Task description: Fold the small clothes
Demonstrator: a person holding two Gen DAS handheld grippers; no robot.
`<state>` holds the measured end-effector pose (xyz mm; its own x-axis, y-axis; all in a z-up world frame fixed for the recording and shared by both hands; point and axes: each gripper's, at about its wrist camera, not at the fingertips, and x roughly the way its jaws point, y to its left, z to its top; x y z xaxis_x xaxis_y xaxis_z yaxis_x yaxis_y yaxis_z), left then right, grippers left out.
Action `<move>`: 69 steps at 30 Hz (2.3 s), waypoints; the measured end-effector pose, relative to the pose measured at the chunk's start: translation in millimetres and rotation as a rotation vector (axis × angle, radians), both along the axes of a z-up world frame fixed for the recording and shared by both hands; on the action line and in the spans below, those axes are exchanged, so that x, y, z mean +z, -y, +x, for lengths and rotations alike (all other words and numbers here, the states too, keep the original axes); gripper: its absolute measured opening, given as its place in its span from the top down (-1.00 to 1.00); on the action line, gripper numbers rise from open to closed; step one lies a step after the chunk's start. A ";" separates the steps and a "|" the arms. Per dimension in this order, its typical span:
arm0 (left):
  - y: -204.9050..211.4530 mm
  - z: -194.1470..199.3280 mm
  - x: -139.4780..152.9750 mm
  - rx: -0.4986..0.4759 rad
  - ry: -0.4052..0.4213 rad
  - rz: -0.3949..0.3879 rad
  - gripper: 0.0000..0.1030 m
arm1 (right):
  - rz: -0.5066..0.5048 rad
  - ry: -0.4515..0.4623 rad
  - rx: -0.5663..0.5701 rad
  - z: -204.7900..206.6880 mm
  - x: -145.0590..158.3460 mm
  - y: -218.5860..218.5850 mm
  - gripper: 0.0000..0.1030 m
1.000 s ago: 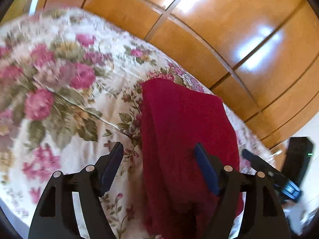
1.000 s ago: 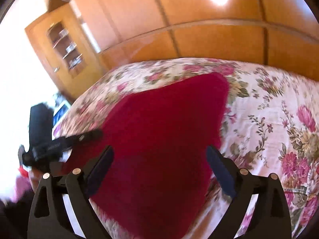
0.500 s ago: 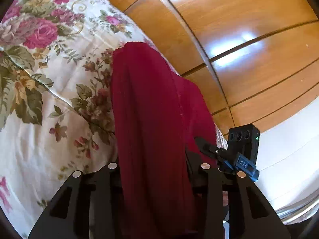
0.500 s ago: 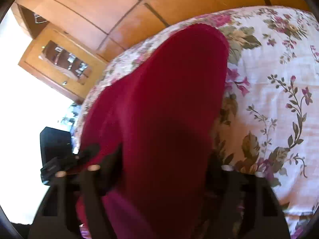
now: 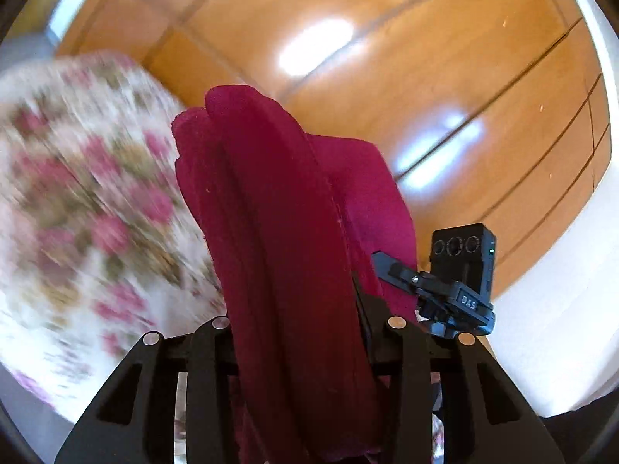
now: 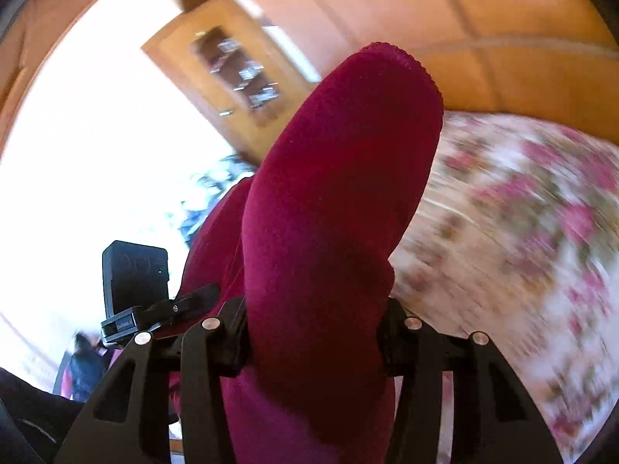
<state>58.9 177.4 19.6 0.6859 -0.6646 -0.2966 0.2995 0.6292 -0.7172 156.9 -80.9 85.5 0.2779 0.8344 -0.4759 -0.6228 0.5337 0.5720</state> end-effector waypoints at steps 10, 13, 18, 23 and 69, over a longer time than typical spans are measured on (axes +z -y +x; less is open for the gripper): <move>-53.0 31.1 -55.2 0.282 -0.219 0.257 0.27 | -0.248 -0.193 -0.033 93.7 -94.1 -85.9 -0.28; -55.1 45.7 -88.6 0.326 -0.314 0.306 0.10 | -0.329 -0.169 -0.101 92.5 -111.8 -81.2 -0.39; -66.1 33.4 -70.0 0.377 -0.320 0.306 -0.01 | -0.374 0.044 -0.164 47.2 -70.9 -66.7 -0.41; -70.5 -1.0 -43.8 0.408 -0.255 0.272 -0.01 | -0.353 0.175 -0.126 0.3 -51.2 -69.3 -0.31; 15.2 -71.3 -14.5 0.750 -0.188 0.703 -0.77 | -0.554 0.290 -0.393 -95.3 -66.1 -64.0 -0.95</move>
